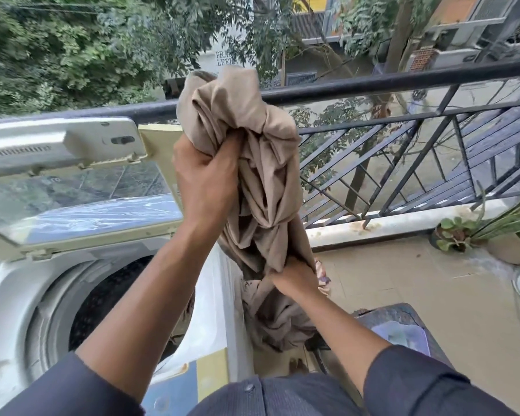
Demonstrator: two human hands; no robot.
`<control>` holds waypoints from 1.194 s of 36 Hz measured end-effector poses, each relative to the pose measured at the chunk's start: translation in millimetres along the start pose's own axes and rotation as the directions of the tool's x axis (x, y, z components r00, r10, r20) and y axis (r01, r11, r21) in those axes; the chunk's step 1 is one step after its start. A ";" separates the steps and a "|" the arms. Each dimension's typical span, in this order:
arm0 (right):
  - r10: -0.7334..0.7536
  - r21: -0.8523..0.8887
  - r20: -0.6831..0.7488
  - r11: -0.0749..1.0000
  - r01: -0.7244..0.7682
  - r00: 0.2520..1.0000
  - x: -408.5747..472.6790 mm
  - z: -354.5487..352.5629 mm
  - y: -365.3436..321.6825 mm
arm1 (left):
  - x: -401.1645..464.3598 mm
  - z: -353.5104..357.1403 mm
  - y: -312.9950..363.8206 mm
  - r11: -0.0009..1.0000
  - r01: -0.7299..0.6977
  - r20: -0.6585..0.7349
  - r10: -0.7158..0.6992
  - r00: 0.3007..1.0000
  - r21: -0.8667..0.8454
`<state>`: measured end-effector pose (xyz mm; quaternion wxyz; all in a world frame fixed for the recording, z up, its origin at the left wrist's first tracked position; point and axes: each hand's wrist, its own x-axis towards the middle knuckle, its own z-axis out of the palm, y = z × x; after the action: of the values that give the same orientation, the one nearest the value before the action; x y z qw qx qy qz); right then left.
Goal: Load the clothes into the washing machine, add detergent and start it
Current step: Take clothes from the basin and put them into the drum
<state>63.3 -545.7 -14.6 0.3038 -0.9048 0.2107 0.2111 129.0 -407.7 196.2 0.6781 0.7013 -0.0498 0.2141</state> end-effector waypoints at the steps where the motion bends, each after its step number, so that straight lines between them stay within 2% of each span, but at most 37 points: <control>1: 0.007 0.034 -0.012 0.999 -0.007 1.000 5.8 2.5 5.7 | 1.5 -1.6 0.9 1.000 -0.004 -0.005 0.004 1.000 0.012; 5: -0.005 0.101 0.020 0.995 0.003 1.000 13.9 -6.5 23.8 | 7.9 -12.1 -4.7 0.993 -0.037 0.004 0.037 0.999 0.112; 8: -0.033 0.137 0.096 0.990 0.019 0.995 14.5 -20.4 44.2 | 12.3 -23.8 -14.5 0.978 -0.015 -0.030 0.022 0.999 0.208; 15: -0.080 0.104 0.182 0.993 0.061 0.980 6.5 -77.2 93.7 | 19.4 -42.0 -27.3 0.944 -0.012 -0.059 0.033 0.998 0.330; 19: -0.123 0.059 0.155 0.992 0.115 0.980 1.0 -121.2 88.2 | 19.4 -41.8 -27.4 0.933 0.007 -0.089 0.026 0.996 0.360; 23: -0.172 0.246 0.005 0.955 0.166 0.985 7.4 -147.2 75.0 | 18.6 -40.5 -25.9 0.924 0.046 -0.121 0.001 0.993 0.380; 25: -0.189 0.418 -0.070 0.886 0.201 0.979 3.4 -156.3 59.9 | 18.0 -39.9 -25.4 0.920 0.055 -0.128 -0.006 0.992 0.389; 27: -0.198 0.598 -0.146 0.763 0.246 0.969 -6.2 -169.6 39.0 | 17.3 -39.7 -25.7 0.916 0.062 -0.127 -0.012 0.992 0.396; 30: -0.269 0.732 -0.260 0.572 0.371 0.927 -24.5 -199.4 5.3 | 16.3 -39.1 -24.7 0.908 0.061 -0.121 -0.011 0.993 0.415; 34: -0.385 0.774 -0.409 0.334 0.537 0.828 -47.8 -240.7 -31.8 | 17.1 -37.9 -16.4 0.902 0.045 -0.118 0.007 0.993 0.429; 37: -0.460 0.791 -0.494 0.115 0.601 0.738 -61.7 -273.8 -53.7 | 21.7 -38.4 -7.2 0.902 0.004 -0.134 0.060 0.989 0.431; 41: -0.497 0.817 -0.550 -0.153 0.556 0.672 -64.5 -311.1 -69.6 | 31.3 -42.4 0.7 0.902 -0.013 -0.178 0.099 0.979 0.431; 43: -0.486 0.833 -0.540 -0.189 0.521 0.687 -64.1 -318.0 -75.2 | 33.3 -43.3 3.0 0.901 -0.015 -0.196 0.110 0.974 0.433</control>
<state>129.8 -677.9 283.7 0.8732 -0.4608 -0.0798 -0.1371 148.0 -358.5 210.7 0.5014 0.8038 0.0498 0.3162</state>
